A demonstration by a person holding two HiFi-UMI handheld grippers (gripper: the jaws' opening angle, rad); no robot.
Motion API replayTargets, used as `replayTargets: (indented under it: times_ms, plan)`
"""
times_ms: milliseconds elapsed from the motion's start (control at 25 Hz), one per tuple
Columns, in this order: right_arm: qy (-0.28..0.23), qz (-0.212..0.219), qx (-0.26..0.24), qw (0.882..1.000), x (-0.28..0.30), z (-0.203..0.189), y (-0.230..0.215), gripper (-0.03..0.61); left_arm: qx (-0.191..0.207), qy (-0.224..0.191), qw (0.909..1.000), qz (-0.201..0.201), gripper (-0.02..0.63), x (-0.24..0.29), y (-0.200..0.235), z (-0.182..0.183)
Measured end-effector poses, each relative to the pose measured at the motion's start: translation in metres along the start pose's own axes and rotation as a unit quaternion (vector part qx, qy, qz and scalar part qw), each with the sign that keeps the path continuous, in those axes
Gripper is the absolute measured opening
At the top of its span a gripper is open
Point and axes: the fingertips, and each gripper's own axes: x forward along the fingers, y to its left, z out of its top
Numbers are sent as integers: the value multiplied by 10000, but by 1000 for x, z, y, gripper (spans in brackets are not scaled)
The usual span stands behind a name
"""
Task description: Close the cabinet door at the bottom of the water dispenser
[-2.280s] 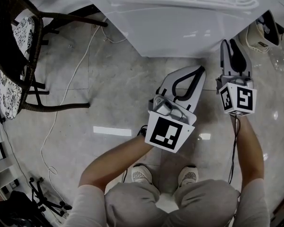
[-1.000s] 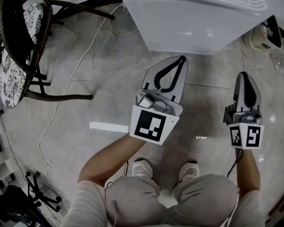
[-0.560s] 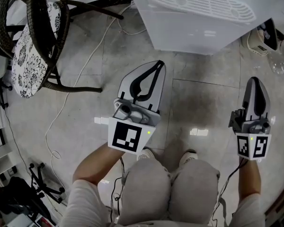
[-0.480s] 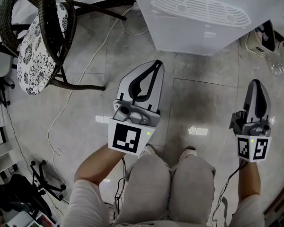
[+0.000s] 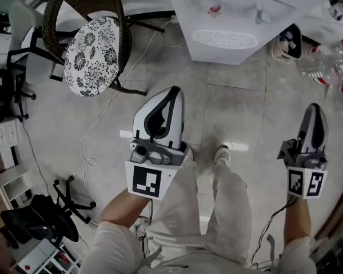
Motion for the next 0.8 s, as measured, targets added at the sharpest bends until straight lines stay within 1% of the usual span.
replayTargets:
  times_ms: [120, 240, 320, 440, 600, 680, 800]
  plan:
    - [117, -204, 29, 9997, -17, 82, -2, 24, -160, 115, 9995, 246, 8, -17, 10, 76]
    - [265, -200, -178, 9993, -35, 162, 6, 23, -322, 256, 9976, 548, 8, -31, 20, 147]
    - [408, -120, -248, 9988, -51, 205, 19, 25, -337, 354, 9964, 700, 8, -44, 22, 190]
    - [490, -104, -82, 9987, -71, 262, 31, 24, -278, 414, 9952, 840, 8, -64, 24, 248]
    - [258, -204, -160, 9993, -86, 323, 29, 24, -194, 328, 9941, 1011, 8, -76, 36, 303]
    - [275, -256, -208, 9991, -105, 345, 27, 24, -186, 369, 9938, 1033, 8, -89, 34, 326]
    - [260, -250, -127, 9993, -129, 371, 26, 25, -94, 412, 9939, 1020, 8, -108, 27, 352]
